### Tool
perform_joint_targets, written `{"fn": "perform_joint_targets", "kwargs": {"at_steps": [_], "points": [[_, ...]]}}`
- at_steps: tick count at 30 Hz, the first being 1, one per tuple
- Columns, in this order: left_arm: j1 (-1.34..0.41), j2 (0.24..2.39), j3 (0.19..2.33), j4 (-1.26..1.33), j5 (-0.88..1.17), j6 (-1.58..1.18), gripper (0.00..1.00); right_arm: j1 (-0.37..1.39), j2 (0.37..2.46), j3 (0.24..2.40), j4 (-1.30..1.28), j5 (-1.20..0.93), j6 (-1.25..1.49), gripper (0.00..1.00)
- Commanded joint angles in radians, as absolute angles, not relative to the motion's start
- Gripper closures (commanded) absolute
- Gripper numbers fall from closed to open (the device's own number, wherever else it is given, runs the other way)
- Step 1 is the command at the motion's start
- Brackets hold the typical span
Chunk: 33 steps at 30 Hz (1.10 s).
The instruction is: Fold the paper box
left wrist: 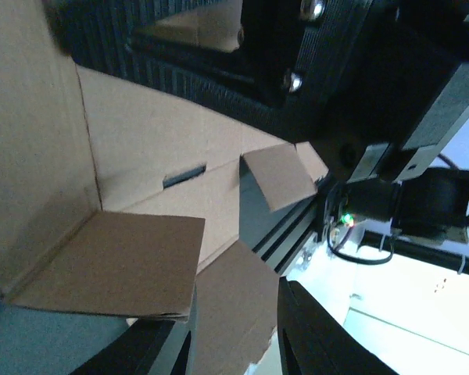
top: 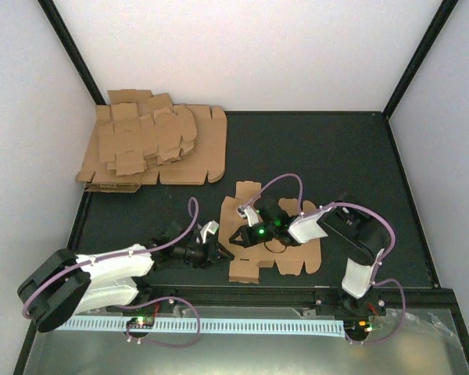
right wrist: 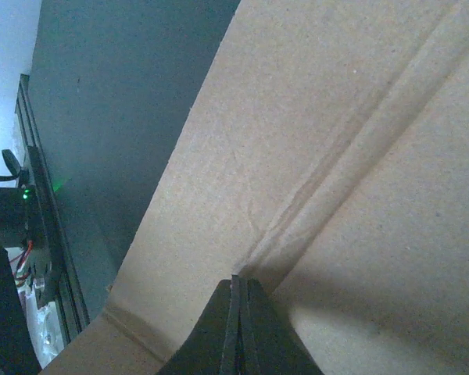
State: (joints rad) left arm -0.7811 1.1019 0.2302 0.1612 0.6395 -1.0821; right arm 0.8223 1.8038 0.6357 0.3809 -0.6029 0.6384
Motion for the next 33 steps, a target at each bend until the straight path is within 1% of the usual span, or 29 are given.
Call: {"fn": "perform_joint_targets", "kwargs": {"at_steps": [1,8,14,17,25,29,33], "points": [[-0.788,1.122,0.222,0.271,0.565,-1.139,0.69,0.816,1.825,0.644,0.392,-0.607,0.648,0.98],[-0.785,1.187,0.228,0.325,0.478,-1.193,0.69,0.816,1.816,0.628,0.403,-0.602,0.653,0.98],[-0.783,1.191,0.234,0.268,0.369,-1.243,0.65,0.815,1.793,0.611,0.410,-0.587,0.653,0.98],[-0.777,1.204,0.242,0.217,0.322,-1.264,0.65,0.815,1.786,0.605,0.412,-0.581,0.653,0.98],[-0.766,1.322,0.264,0.260,0.323,-1.255,0.65,0.816,1.773,0.596,0.415,-0.575,0.654,0.98],[-0.764,1.326,0.265,0.250,0.321,-1.245,0.66,0.816,1.702,0.594,0.359,-0.526,0.630,0.98],[-0.764,1.288,0.292,0.173,0.304,-1.203,0.65,0.816,1.603,0.620,0.224,-0.475,0.572,0.98]]}}
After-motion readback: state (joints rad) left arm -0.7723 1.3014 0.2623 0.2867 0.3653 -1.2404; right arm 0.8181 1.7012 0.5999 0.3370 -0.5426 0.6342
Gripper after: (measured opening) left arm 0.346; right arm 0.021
